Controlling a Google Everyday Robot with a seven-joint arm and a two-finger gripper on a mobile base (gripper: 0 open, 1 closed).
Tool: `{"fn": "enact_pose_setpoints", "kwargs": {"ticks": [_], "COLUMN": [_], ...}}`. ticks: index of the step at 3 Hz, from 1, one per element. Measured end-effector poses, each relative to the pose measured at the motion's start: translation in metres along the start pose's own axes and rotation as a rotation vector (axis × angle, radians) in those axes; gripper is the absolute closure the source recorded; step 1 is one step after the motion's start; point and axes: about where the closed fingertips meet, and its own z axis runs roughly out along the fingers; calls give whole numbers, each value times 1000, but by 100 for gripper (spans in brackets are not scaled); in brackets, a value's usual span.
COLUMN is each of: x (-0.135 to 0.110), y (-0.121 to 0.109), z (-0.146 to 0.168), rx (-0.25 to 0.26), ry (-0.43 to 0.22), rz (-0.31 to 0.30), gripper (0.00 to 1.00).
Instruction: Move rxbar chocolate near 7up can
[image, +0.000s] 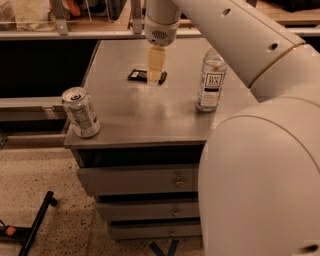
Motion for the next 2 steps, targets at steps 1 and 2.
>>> {"fn": "enact_pose_setpoints", "kwargs": {"ticks": [1, 2], "x": [1, 4], "y": [-20, -32], "z": [23, 44], "rx": [10, -7], "ry": [-37, -35], "rz": [44, 84], "gripper": [0, 0]}}
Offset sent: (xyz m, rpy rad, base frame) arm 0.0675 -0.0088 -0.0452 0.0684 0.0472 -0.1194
